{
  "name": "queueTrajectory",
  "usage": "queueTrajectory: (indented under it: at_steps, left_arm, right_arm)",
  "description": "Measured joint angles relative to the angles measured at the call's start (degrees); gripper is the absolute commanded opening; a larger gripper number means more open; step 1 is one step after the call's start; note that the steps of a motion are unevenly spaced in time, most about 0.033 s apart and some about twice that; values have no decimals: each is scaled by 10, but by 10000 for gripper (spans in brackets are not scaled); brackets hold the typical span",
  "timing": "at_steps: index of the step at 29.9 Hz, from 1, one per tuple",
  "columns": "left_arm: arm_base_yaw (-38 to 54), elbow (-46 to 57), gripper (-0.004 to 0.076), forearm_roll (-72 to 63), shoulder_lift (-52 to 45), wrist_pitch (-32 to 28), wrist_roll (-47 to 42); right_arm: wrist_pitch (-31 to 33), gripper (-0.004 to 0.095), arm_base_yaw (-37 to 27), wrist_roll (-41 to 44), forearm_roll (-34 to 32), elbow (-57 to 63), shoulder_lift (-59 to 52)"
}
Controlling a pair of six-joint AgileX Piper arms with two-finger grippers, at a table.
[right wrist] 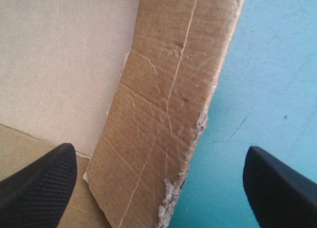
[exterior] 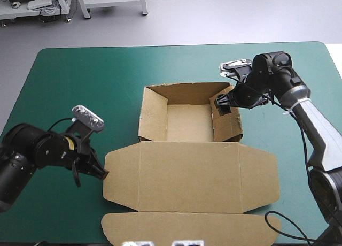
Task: Fold the box
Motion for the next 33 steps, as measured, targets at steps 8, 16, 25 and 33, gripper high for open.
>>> queueTrajectory:
  at_steps: [8, 16, 25, 33]
  left_arm:
    - [0, 133, -8, -2, -136, -1, -56]
    - [0, 156, -8, -4, -254, 0, -91]
    - [0, 156, -8, -5, -318, 0, -104]
    - [0, 156, -8, -7, -319, 0, -114]
  right_arm:
    - [-18, 835, 0, -4, 0, 0, 6]
    - [-11, 772, 0, -6, 0, 0, 74]
    - [-18, -13, 0, -6, 17, 2, 120]
    - [-31, -17, -3, -13, 24, 2, 120]
